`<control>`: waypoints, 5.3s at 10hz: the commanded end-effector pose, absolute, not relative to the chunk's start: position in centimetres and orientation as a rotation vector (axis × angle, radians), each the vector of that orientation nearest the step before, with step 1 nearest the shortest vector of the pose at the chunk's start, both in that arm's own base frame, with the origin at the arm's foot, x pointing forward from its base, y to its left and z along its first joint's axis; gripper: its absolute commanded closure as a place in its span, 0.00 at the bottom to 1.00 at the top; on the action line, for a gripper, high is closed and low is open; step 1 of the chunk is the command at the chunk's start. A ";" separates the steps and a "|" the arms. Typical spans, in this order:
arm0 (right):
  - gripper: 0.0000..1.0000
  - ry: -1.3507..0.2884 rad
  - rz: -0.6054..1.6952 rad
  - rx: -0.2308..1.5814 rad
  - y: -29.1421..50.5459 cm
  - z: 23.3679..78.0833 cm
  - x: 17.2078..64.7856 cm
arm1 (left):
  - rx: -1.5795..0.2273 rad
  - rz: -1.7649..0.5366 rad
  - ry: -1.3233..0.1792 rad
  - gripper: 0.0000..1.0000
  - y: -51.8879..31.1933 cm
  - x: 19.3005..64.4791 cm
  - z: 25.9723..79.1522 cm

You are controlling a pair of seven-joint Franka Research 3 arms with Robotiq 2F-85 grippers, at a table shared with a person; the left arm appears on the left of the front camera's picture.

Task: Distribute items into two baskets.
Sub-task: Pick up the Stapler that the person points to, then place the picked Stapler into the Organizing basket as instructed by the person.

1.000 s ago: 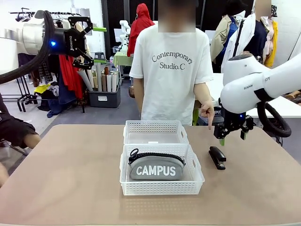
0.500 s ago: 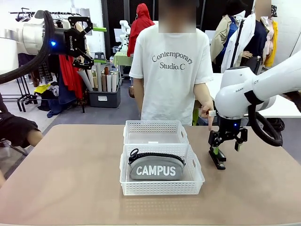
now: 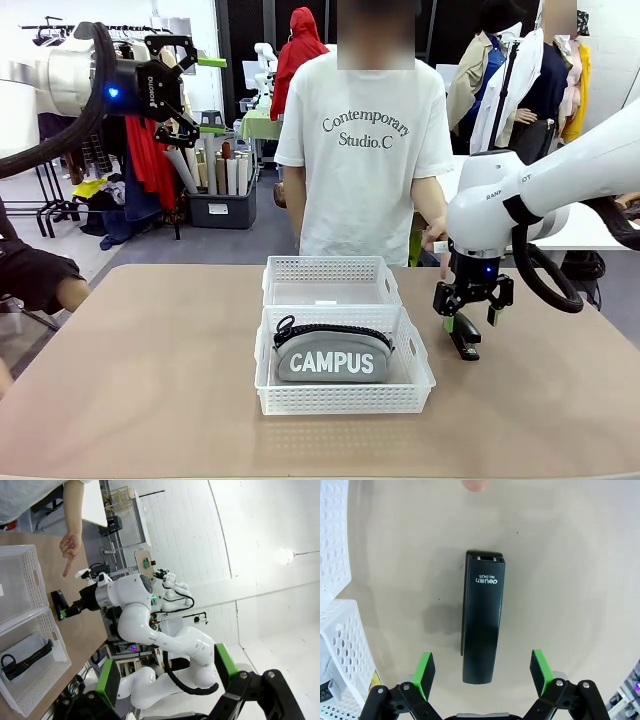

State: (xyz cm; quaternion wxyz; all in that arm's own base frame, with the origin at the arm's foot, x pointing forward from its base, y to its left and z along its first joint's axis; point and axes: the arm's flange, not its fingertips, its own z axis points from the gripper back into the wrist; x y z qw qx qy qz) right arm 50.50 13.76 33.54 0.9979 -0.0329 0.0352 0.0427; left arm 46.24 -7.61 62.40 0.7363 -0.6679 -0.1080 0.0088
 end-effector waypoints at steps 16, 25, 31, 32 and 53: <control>1.00 0.079 0.041 -0.005 13.0 32.6 52.4 | -1.469 0.013 -0.233 0.00 -7.5 46.2 62.5; 1.00 0.076 -0.035 0.080 14.8 49.9 51.7 | -1.469 0.013 -0.233 0.00 -7.5 46.2 62.5; 1.00 0.046 -0.015 0.148 15.8 62.7 53.9 | -1.469 0.013 -0.233 0.00 -7.5 46.2 62.5; 1.00 0.029 -0.021 0.146 15.8 64.1 54.1 | -1.469 0.013 -0.233 0.00 -7.5 46.2 62.5; 1.00 -0.040 -0.026 0.138 14.9 67.1 54.1 | -1.469 0.013 -0.233 0.00 -7.5 46.2 62.5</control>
